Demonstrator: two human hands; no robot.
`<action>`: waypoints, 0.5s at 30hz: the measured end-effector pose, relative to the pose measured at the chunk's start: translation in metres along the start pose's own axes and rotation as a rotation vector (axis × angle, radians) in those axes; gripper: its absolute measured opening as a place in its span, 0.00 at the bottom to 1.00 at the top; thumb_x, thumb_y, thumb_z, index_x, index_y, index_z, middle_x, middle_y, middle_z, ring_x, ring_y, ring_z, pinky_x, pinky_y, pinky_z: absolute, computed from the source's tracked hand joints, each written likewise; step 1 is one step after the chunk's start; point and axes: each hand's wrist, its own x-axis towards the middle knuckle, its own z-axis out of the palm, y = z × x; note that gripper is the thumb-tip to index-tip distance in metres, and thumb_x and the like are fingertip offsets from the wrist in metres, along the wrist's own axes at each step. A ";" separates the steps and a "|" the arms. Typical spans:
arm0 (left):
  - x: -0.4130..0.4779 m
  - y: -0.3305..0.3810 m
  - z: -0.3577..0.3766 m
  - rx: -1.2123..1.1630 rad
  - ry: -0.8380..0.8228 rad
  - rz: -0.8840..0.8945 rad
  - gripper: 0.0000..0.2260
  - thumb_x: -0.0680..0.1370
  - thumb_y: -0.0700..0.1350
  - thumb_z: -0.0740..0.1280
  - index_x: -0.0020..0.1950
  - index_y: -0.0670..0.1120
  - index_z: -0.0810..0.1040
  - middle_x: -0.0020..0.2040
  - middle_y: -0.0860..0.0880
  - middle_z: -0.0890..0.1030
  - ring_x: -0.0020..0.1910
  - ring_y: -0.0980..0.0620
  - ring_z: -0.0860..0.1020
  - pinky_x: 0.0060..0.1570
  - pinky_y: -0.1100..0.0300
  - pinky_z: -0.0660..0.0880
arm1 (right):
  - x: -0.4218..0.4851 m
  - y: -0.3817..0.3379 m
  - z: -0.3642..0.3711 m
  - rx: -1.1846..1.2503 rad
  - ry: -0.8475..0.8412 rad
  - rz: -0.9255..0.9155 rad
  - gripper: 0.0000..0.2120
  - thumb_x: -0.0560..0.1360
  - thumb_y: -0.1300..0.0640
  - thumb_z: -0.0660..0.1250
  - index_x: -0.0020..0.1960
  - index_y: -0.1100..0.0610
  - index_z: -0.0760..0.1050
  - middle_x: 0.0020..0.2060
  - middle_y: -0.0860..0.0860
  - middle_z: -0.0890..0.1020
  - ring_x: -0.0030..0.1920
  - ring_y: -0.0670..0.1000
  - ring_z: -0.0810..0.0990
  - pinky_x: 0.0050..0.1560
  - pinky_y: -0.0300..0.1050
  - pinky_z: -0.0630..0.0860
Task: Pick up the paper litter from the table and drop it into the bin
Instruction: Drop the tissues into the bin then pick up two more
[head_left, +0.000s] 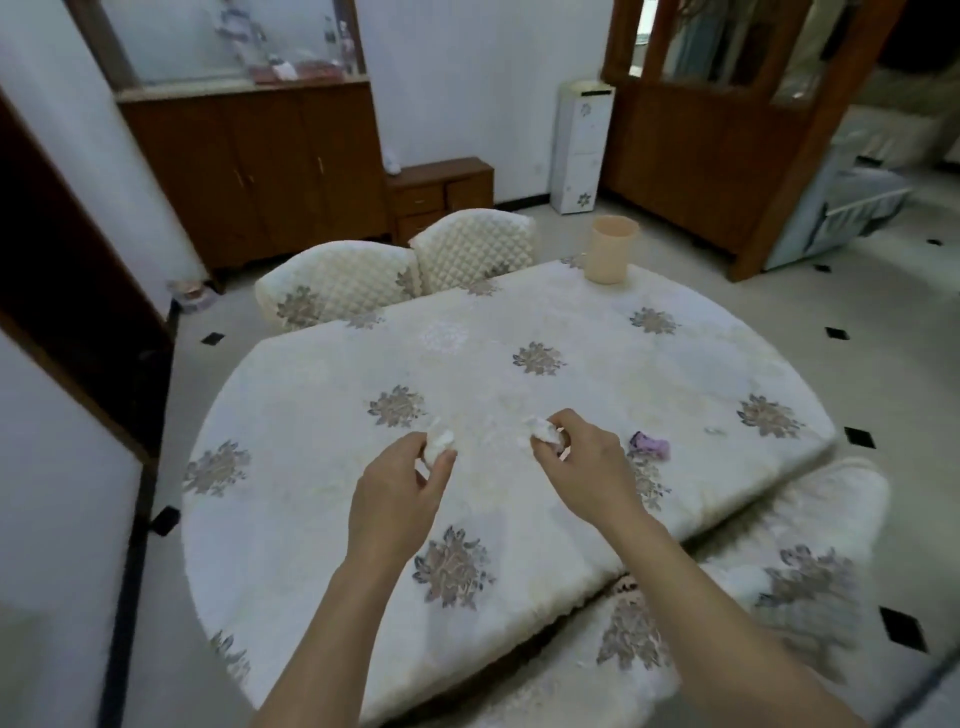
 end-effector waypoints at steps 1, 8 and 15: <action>-0.001 0.009 0.009 -0.014 -0.026 0.031 0.14 0.79 0.60 0.63 0.36 0.57 0.64 0.32 0.55 0.73 0.31 0.59 0.75 0.28 0.62 0.67 | -0.007 0.010 -0.011 -0.015 0.031 0.036 0.07 0.76 0.46 0.64 0.44 0.49 0.71 0.32 0.46 0.77 0.34 0.50 0.76 0.35 0.49 0.73; -0.012 0.069 0.075 -0.084 -0.228 0.215 0.12 0.78 0.59 0.63 0.39 0.58 0.66 0.34 0.57 0.74 0.32 0.61 0.75 0.31 0.62 0.67 | -0.066 0.078 -0.083 -0.084 0.218 0.241 0.08 0.76 0.44 0.65 0.50 0.47 0.72 0.33 0.44 0.75 0.30 0.46 0.73 0.30 0.45 0.69; -0.017 0.145 0.136 -0.133 -0.394 0.387 0.13 0.79 0.58 0.63 0.39 0.55 0.67 0.32 0.53 0.73 0.32 0.57 0.75 0.30 0.58 0.66 | -0.109 0.131 -0.139 -0.075 0.421 0.433 0.08 0.75 0.41 0.65 0.45 0.45 0.70 0.32 0.45 0.77 0.35 0.46 0.76 0.29 0.40 0.70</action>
